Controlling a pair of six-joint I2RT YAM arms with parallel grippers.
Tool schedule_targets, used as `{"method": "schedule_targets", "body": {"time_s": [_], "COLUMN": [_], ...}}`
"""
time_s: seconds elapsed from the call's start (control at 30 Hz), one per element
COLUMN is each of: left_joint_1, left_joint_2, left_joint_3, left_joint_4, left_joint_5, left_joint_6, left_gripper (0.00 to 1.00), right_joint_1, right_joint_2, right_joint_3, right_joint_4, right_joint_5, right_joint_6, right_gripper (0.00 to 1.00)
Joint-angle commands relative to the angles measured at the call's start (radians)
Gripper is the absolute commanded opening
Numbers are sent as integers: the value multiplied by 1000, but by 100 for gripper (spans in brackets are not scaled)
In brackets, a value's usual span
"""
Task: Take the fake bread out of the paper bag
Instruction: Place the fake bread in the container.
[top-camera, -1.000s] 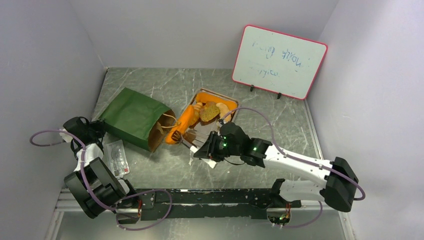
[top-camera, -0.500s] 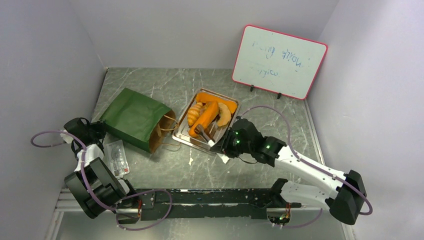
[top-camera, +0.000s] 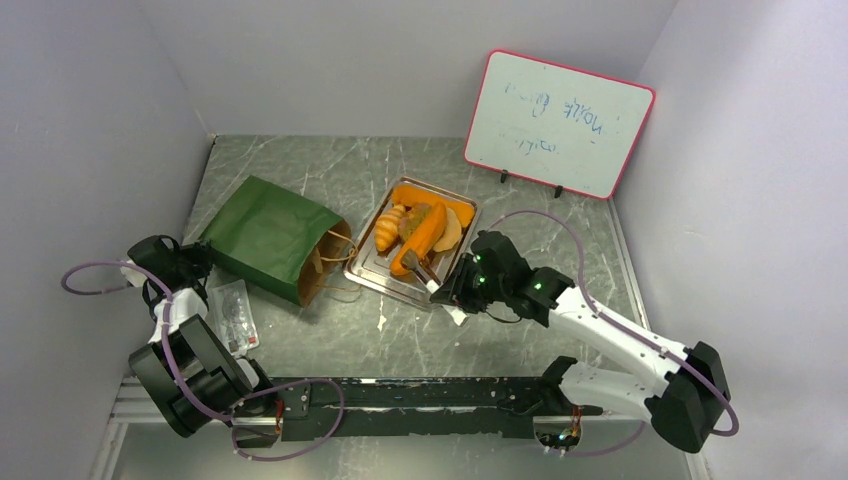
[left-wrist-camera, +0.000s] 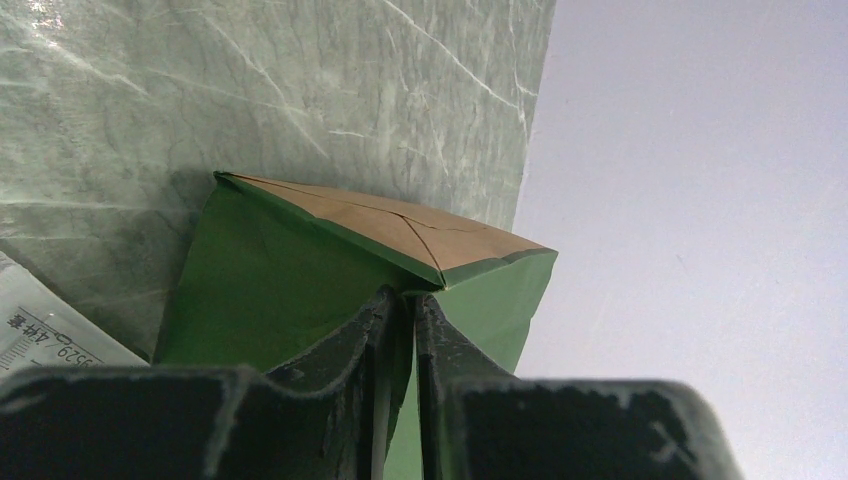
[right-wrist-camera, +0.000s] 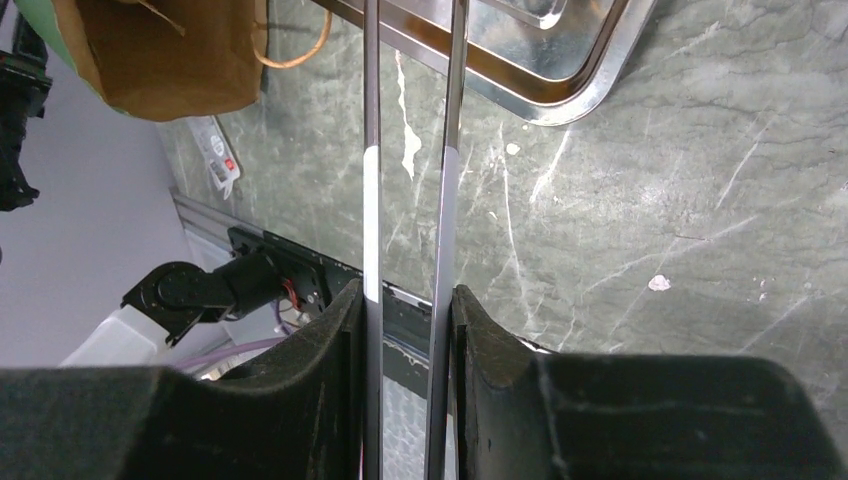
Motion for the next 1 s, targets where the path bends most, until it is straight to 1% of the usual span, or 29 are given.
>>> {"method": "schedule_targets", "body": {"time_s": [0.0,0.03,0.13,0.2,0.33,0.67,0.97], "left_joint_1": [12,12,12,13,12,12,12], "left_joint_2": [-2,-1,-1,0,5,10,15], "left_joint_3": [-7,-7,-13,-16,-15,-9,-7], "left_joint_4": [28,30,36,39,42,46,48], "left_joint_5": [-3,-5,-8,-8,-6,-3,-2], "left_joint_6": [-5,-5,-3,-4,-4,-2,4], "left_gripper": [7,7,7,7,7,7,7], "right_joint_1": [-9,-9,-10,-10,-11,-10,-10], "right_joint_2": [13,10,-6,-17,-38,-87,-88], "right_joint_3": [21,19,7,1,-2,-8,-4], "right_joint_4": [7,4,1,-1,-13,-57,-57], "right_joint_5": [-14,-14,-12,-12,-8,0,-13], "right_joint_6": [-24,-23,-17,-10,-5,6,3], "right_gripper": [20,23,31,33,35,36,37]}}
